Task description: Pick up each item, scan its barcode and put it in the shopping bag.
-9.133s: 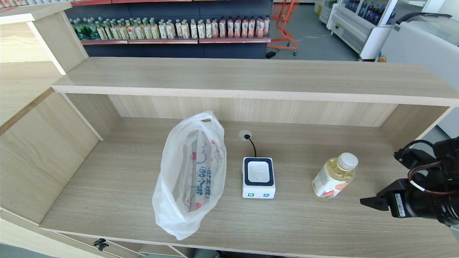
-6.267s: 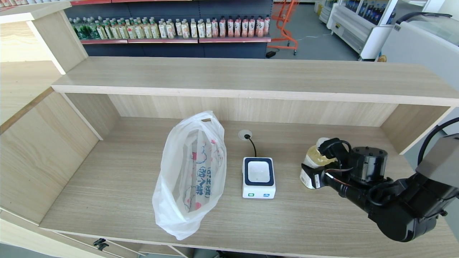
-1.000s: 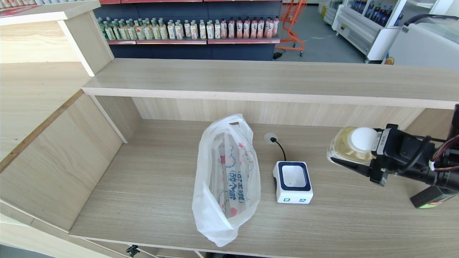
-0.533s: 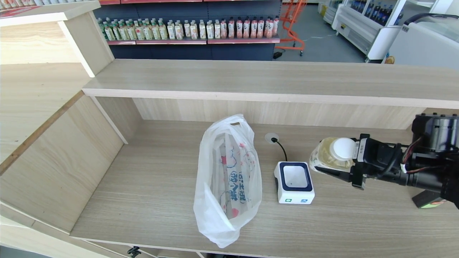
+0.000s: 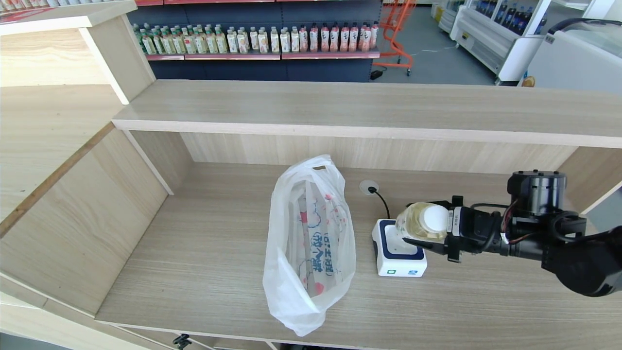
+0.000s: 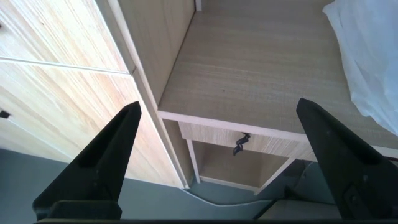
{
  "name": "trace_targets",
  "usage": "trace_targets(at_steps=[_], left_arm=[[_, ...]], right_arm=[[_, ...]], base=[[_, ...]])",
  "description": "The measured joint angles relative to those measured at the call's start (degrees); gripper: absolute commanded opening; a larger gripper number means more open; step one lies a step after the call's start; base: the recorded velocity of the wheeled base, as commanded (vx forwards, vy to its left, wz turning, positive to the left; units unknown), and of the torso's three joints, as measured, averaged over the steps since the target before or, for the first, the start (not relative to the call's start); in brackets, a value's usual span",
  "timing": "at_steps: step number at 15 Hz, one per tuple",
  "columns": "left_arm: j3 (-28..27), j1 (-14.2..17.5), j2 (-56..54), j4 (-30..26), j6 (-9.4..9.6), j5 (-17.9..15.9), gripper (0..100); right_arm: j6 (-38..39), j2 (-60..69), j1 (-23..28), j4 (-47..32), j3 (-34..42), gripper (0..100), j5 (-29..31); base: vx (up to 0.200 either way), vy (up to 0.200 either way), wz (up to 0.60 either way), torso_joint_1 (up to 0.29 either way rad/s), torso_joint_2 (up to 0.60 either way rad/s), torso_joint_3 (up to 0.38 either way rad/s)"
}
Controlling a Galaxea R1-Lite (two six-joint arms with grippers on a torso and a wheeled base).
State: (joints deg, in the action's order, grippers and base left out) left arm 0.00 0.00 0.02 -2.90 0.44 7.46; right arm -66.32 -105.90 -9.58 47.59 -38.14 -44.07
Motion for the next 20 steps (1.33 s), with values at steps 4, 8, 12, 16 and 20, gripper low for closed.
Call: trace_targets(at_steps=[4, 8, 12, 16, 20], left_arm=[[0.00, 0.00, 0.00, 0.00, 0.00, 0.00, 100], [0.00, 0.00, 0.00, 0.00, 0.00, 0.04, 100], [0.00, 0.00, 0.00, 0.01, 0.00, 0.00, 100], [0.00, 0.00, 0.00, 0.01, 0.00, 0.01, 100], [0.00, 0.00, 0.00, 0.01, 0.00, 0.01, 100]], right_arm=[[-3.78, -3.74, -0.48, 0.00, -2.97, 0, -1.55], [-4.08, -6.12, -0.48, 1.01, -4.94, 0, -1.66], [-5.07, -6.69, -0.41, 1.01, -5.29, 0, -1.55], [-5.23, -6.75, -0.26, 0.82, -5.21, 0, -1.17], [8.66, -2.39, -1.41, 0.28, -5.81, 0, 0.33]], base=[[0.000, 0.000, 0.00, 0.000, 0.00, 0.000], [0.000, 0.000, 0.00, 0.000, 0.00, 0.000], [0.000, 0.000, 0.00, 0.000, 0.00, 0.000], [0.000, 0.000, 0.00, 0.000, 0.00, 0.000], [0.000, 0.000, 0.00, 0.000, 0.00, 0.000]])
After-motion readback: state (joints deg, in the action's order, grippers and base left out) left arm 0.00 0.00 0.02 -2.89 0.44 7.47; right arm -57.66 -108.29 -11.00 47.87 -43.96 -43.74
